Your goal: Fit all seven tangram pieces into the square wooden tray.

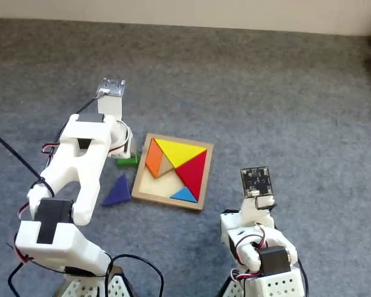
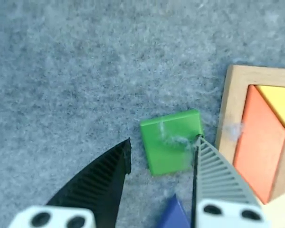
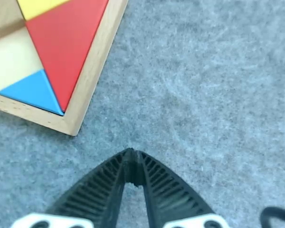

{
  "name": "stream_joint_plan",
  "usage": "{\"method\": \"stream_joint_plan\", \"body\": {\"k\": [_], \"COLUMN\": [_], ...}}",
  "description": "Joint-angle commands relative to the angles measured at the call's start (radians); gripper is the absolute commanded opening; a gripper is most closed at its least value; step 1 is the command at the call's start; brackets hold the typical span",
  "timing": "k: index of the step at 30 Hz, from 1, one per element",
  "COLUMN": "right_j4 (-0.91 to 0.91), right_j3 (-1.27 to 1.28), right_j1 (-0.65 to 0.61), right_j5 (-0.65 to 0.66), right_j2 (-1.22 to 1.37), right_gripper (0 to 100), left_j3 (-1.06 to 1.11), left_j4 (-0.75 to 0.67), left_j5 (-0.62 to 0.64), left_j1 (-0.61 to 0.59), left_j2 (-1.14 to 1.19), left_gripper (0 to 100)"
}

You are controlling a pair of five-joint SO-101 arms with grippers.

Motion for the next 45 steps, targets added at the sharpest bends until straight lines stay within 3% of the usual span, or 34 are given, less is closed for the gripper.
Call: {"method": "stream_joint_plan", "body": {"k": [1, 8, 14, 23, 32, 45], "right_j4": [0.004, 0.004, 0.004, 0.004, 0.004, 0.004], "right_j3": [0.113, 0.113, 0.113, 0.113, 0.113, 0.113], "right_j1": [-0.008, -0.010, -0.010, -0.010, -0.012, -0.012], "right_j5": [0.009, 0.009, 0.009, 0.009, 0.009, 0.009], "right_j2": [-0.018, -0.018, -0.018, -0.018, -0.018, -0.018], "right_gripper": [1.0, 1.0, 1.0, 1.0, 1.0, 1.0], "left_j3": [-0.048, -0.047, -0.073, -0.271, -0.311, -0.295], "left_j4": [0.008, 0.025, 0.074, 0.203, 0.259, 0.288], "left_j5": [0.012, 0.135, 0.140, 0.133, 0.137, 0.132], "left_j1": [0.024, 0.022, 0.004, -0.001, -0.065, -0.064], "left_j2": [-0.004, -0.002, 0.058, 0.225, 0.254, 0.263], "left_gripper": [22, 32, 32, 20, 20, 20]}}
